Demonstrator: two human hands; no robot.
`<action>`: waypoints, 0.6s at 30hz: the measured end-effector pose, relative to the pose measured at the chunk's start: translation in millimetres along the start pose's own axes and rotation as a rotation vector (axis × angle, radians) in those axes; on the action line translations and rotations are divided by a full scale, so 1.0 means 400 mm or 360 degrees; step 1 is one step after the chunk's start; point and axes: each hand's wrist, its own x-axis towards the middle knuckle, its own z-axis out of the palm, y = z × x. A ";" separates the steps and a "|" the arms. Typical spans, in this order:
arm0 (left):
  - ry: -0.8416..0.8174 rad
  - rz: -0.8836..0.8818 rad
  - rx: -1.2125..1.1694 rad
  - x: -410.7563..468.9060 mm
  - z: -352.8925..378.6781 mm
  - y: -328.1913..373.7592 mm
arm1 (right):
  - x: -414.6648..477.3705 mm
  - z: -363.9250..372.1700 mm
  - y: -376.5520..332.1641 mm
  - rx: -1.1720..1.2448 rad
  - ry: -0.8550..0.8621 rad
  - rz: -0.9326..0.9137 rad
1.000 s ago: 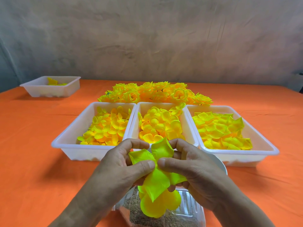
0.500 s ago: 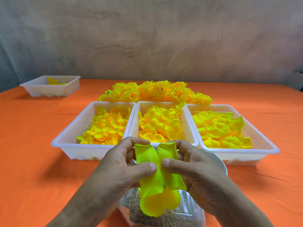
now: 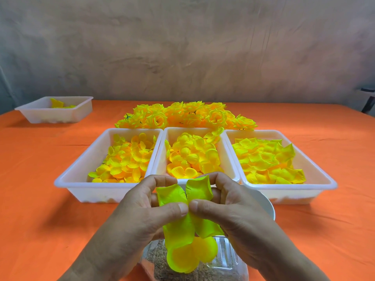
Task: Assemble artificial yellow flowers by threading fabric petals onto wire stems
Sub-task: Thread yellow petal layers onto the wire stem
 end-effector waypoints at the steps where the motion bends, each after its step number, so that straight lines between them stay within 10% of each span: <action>1: 0.0003 -0.0001 0.0008 0.000 -0.001 -0.001 | 0.000 -0.001 0.001 -0.0012 0.0007 -0.0008; 18: 0.0039 0.0008 -0.0028 -0.002 -0.004 -0.002 | -0.007 -0.002 -0.002 0.0003 0.0047 -0.0023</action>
